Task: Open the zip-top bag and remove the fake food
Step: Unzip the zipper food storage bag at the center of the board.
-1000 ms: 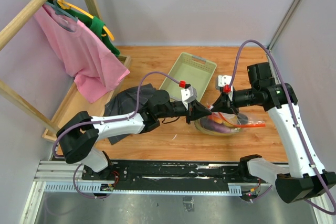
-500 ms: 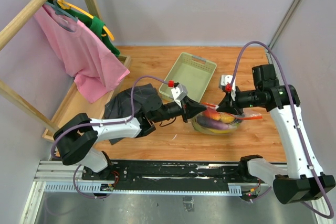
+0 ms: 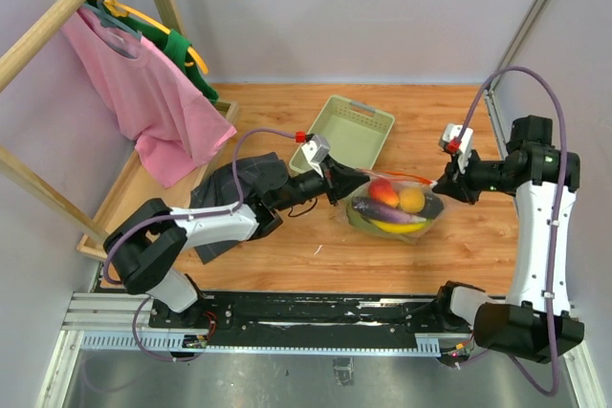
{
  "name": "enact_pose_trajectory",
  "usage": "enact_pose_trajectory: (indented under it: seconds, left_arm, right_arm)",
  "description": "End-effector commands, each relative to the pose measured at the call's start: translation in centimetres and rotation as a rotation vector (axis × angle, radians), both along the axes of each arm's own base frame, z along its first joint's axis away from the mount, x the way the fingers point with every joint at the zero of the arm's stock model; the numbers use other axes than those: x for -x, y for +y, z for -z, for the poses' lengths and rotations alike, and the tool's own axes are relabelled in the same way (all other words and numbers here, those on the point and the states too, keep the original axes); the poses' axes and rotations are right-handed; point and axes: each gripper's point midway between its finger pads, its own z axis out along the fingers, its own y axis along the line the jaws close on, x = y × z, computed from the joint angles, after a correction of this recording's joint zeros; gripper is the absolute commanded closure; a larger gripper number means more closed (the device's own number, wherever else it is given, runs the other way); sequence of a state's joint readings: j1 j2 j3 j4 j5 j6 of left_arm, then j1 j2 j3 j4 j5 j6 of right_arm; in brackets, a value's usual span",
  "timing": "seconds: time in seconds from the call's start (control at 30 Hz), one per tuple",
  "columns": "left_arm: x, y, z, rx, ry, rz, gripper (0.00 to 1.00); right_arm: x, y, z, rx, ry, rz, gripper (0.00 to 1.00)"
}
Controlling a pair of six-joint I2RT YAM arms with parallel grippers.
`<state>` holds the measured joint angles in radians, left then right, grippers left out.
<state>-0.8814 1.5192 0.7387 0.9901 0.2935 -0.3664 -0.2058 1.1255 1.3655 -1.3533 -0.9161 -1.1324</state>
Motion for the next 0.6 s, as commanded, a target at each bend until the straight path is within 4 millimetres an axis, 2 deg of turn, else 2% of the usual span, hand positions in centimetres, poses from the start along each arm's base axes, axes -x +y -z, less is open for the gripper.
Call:
enact_pose_trajectory:
  seconds: [0.0, 0.3, 0.4, 0.57]
  left_arm:
    - [-1.6, -1.0, -1.5, 0.033, -0.019, 0.009, 1.00]
    - [-5.4, -5.2, -0.7, 0.022, 0.004, 0.050, 1.00]
    - [-7.0, -7.1, -1.1, 0.040, 0.007, 0.071, 1.00]
    - [-9.5, -9.9, 0.4, 0.029, 0.032, 0.092, 1.00]
  right_arm:
    - [-0.4, -2.9, -0.8, 0.050, -0.038, 0.062, 0.99]
    - [-2.2, -9.4, -1.3, 0.113, -0.055, 0.240, 0.99]
    - [-2.1, -11.4, -0.9, 0.151, -0.052, 0.281, 0.99]
    - [-2.1, -14.4, 0.6, 0.210, -0.036, 0.343, 0.99]
